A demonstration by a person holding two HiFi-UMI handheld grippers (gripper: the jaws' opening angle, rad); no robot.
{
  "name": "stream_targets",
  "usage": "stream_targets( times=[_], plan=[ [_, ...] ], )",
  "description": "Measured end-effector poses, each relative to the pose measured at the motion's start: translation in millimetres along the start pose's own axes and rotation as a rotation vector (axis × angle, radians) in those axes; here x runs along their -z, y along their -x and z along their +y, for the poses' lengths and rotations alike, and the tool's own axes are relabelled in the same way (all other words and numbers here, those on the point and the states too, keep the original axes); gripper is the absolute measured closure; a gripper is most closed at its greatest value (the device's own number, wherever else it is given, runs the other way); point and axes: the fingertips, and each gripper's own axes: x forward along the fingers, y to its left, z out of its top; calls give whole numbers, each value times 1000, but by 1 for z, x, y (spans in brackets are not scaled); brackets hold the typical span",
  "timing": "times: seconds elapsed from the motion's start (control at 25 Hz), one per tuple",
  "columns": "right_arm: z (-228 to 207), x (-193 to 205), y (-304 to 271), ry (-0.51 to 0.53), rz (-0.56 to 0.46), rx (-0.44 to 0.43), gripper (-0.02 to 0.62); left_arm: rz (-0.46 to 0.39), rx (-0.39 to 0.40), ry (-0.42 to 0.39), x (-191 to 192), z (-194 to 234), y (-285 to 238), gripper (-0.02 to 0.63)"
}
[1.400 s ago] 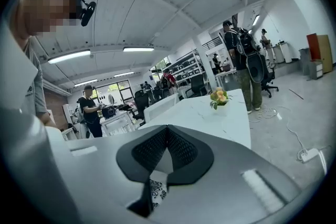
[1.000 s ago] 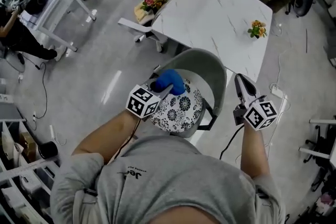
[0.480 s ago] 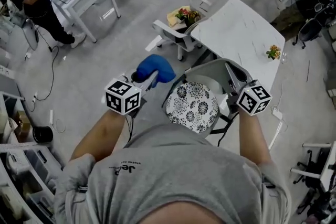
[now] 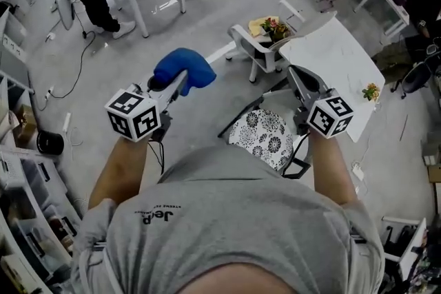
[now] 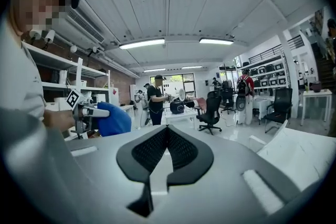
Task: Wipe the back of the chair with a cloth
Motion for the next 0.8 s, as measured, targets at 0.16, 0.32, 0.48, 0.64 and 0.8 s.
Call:
stream_targets(
  times=[0.16, 0.32, 0.48, 0.64, 0.8],
  plan=[
    [21, -7, -13, 30, 9, -43, 592, -44, -32, 0, -12, 5, 25, 483],
    [34, -7, -23, 43, 17, -71, 592, -64, -42, 4, -16, 5, 39, 483],
    [40, -7, -30, 49, 24, -96, 592, -75, -44, 13, -16, 1, 43, 483],
    [42, -6, -34, 40, 34, -104, 592, -72, -49, 15, -16, 0, 43, 483],
    [37, -2, -35, 20, 41, -86, 594, -62, -46, 9, -12, 0, 39, 483]
  ],
)
